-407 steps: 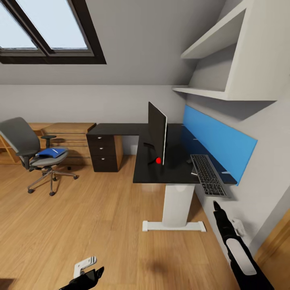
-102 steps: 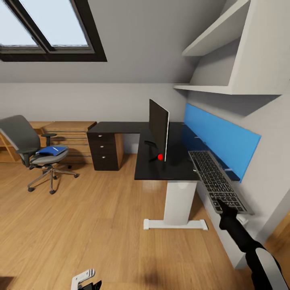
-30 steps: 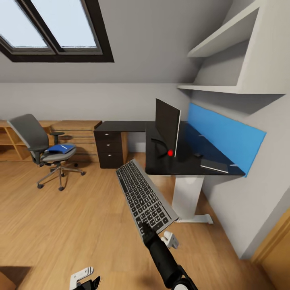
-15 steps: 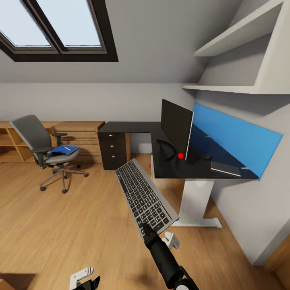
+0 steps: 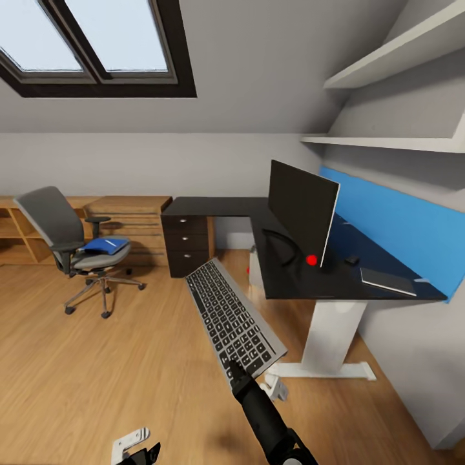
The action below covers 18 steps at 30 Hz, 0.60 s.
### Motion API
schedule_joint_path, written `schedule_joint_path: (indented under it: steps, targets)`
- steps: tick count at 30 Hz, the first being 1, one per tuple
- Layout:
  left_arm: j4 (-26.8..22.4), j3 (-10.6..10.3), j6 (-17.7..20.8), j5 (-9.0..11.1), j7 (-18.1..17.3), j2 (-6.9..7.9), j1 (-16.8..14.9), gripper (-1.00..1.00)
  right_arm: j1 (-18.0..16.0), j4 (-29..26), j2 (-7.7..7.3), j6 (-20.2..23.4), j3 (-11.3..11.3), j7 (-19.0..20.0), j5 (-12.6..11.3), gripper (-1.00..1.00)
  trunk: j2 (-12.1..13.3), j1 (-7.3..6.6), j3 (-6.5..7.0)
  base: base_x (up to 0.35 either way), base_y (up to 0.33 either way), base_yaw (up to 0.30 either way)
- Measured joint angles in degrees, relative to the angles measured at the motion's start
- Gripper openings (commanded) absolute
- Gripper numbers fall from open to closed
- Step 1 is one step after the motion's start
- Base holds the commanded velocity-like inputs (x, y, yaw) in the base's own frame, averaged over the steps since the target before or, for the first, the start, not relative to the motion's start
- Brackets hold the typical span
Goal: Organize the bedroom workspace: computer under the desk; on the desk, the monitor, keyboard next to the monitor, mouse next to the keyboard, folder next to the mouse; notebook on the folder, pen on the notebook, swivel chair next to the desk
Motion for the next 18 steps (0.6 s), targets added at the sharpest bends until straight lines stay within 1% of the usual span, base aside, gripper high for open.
schedule_joint_path:
  steps: [13, 15, 17, 18]
  targets:
    - [0.0, 0.0, 0.0, 0.0, 0.0, 0.04, 0.0, 1.0, 0.0, 0.0, -0.16, -0.1, 0.4, 0.4, -0.2, -1.0, 0.0, 0.0, 0.0, 0.262, 0.233, 0.0]
    - [0.0, 0.1, 0.0, 0.0, 0.1, 0.21, 0.0, 1.0, 0.0, 0.0, -0.19, 0.0, 0.3, 0.4, -0.2, -1.0, 0.0, 0.0, 0.0, 0.262, 0.233, 0.0]
    - [0.0, 0.1, 0.0, 0.1, 0.1, 1.18, 0.0, 1.0, 0.0, 0.0, -0.19, -0.1, 0.0, 0.4, -0.1, -1.0, 0.0, 0.0, 0.0, 0.299, 0.136, 0.0]
    - [0.0, 0.1, 0.0, 0.1, 0.1, 1.2, 0.0, 1.0, 0.0, 0.0, -0.19, -0.1, 0.0, 0.4, -0.1, -1.0, 0.0, 0.0, 0.0, 0.307, 0.114, 0.0]
